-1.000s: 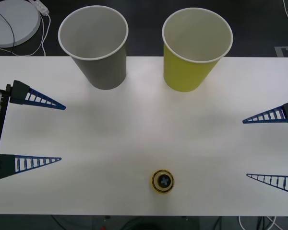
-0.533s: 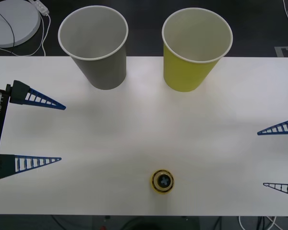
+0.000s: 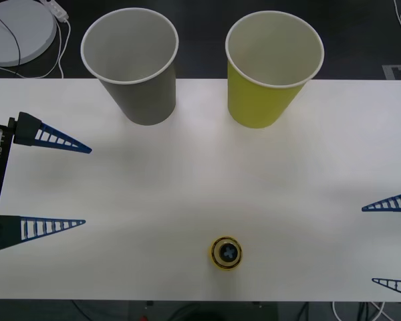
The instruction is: Put the can into the green bin and the plastic bottle into the gray bin
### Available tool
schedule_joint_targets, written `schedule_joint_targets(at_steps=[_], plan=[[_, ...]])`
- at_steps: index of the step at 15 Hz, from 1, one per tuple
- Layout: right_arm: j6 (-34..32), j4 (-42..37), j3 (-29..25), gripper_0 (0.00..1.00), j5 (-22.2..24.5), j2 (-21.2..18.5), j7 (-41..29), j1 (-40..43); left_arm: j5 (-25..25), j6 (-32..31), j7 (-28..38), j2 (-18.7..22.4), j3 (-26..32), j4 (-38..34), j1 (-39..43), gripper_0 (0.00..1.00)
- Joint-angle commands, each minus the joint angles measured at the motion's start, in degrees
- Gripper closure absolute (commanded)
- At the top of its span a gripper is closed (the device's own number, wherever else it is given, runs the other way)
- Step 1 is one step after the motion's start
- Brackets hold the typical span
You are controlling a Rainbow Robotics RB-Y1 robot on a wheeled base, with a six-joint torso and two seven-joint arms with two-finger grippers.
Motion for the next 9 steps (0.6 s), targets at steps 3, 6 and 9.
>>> schedule_joint_targets(at_steps=[3,6,9], plan=[[0.08,2.20,3.36,0.00,-0.48,2.06,2.45,0.73,-0.01,0.00,0.00,0.00,0.00,0.00,0.00,0.00],[0.79,4.57,8.11,0.00,-2.15,2.85,4.56,-0.68,-0.01,0.00,0.00,0.00,0.00,0.00,0.00,0.00],[1.40,7.03,11.18,0.00,-2.33,4.79,6.14,-2.61,-0.01,0.00,0.00,0.00,0.00,0.00,0.00,0.00]])
